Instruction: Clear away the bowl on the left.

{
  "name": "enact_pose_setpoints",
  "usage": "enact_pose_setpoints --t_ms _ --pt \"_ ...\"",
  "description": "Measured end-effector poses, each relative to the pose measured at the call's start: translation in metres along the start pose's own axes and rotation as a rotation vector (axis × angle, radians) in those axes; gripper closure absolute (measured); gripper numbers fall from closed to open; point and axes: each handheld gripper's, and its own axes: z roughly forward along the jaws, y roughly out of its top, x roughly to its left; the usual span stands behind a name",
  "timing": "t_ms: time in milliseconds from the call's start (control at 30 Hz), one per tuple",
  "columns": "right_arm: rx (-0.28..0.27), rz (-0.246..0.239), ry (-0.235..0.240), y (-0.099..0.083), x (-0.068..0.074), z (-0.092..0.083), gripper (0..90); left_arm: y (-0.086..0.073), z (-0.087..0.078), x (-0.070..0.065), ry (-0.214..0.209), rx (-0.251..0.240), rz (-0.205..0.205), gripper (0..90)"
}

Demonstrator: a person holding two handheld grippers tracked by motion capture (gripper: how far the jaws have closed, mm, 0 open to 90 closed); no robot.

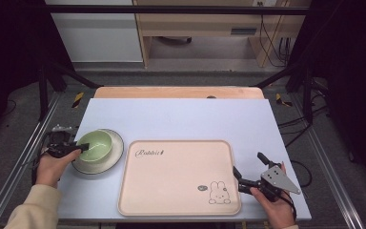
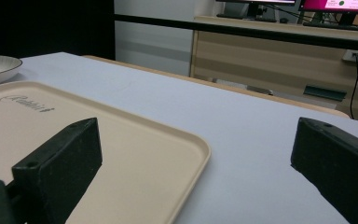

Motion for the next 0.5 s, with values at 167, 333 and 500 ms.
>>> enact_pose_setpoints --t_ms 167,333,500 --pt "0.002 -0.001 0.0 -0.0004 -0.0006 0.0002 2.0 0.0009 0.0021 0.0009 -0.001 0.032 0.001 65.8" --pt "0.002 -0.002 0.001 -0.0003 -0.0001 0.0003 2.0 0.0013 0.003 0.0002 -0.019 0.028 -0.012 77.8" --pt "0.002 -0.001 0.001 -0.0002 -0.0001 0.0001 2.0 0.002 0.0019 -0.0012 -0.018 0.026 -0.037 82.5"
